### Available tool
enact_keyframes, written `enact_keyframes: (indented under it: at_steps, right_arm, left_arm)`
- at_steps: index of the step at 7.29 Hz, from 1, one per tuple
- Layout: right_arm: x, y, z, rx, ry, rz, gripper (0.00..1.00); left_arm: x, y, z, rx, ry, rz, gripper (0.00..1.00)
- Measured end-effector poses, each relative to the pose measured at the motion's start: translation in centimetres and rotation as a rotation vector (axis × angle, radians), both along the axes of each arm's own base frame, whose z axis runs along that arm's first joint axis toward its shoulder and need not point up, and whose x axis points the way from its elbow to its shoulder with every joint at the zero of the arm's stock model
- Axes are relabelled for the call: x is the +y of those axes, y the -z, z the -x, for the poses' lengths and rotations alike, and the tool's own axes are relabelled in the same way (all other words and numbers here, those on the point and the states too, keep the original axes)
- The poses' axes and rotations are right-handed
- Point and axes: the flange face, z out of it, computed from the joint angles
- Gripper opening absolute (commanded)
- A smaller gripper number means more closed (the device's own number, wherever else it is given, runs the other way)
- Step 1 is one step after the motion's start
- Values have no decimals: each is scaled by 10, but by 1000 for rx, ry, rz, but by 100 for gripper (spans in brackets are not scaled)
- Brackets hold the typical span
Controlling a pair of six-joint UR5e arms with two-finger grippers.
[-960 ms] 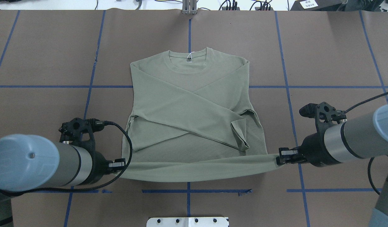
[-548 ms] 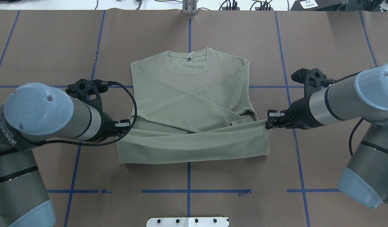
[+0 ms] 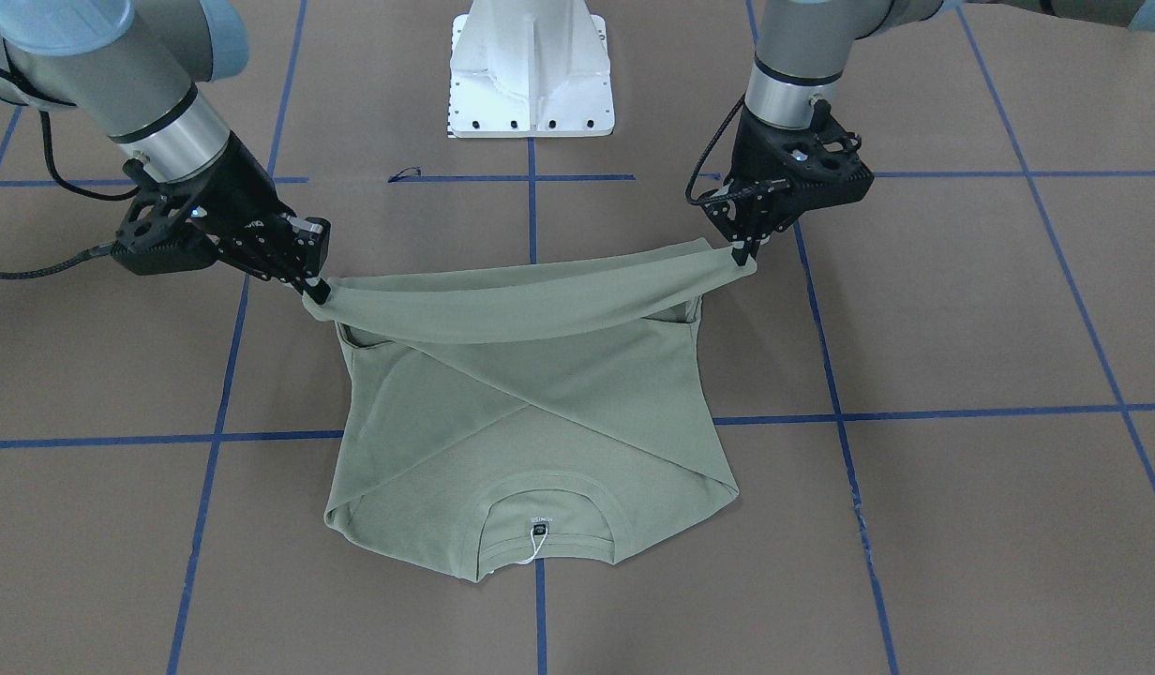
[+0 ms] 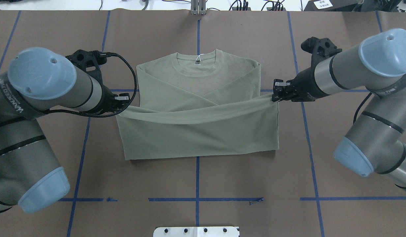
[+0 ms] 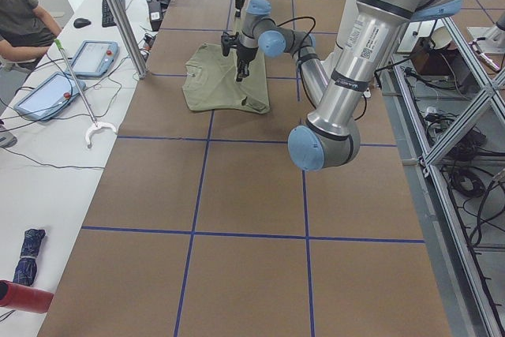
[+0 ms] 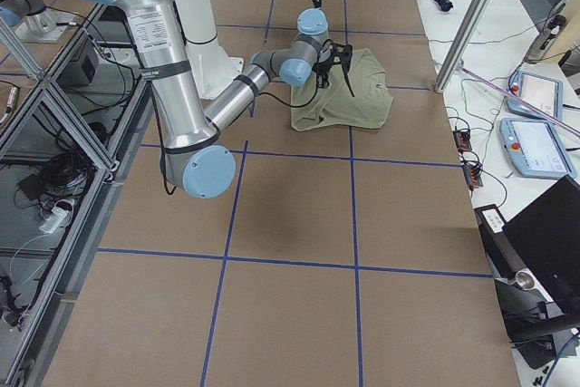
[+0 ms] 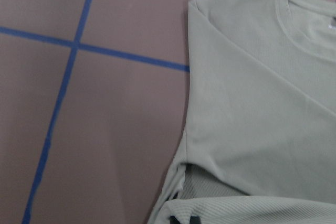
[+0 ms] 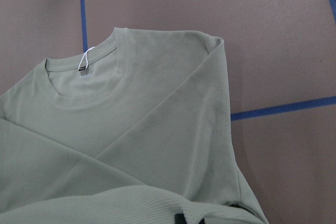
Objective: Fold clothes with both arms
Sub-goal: 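Lay the hem over the collar with both grippers and release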
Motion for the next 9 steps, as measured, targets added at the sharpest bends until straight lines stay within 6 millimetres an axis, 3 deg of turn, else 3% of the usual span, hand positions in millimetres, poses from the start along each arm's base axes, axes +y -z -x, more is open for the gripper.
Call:
enact_keyframes:
  at_steps: [2,4,6,8,9]
  right_arm:
    - [-49,-6,19,42,-44,30,0]
    - [-92,-20,49,106,-78,68,0]
    - [-122,-46,68,147,-92,102,0]
    - [-143,-73,66,155,-115,112,0]
    - [-149,-76,63,155,-123,112,0]
  left_arm:
    - [-56,-15,-14,11,51,-15,0]
    - [-100,-51,-34,24,81,-27,0]
    - [-122,-83,-48,30,92,-32,0]
    - [-134,-103,-51,25,103,-29,0]
    - [-138,-106,-52,21,107,-27,0]
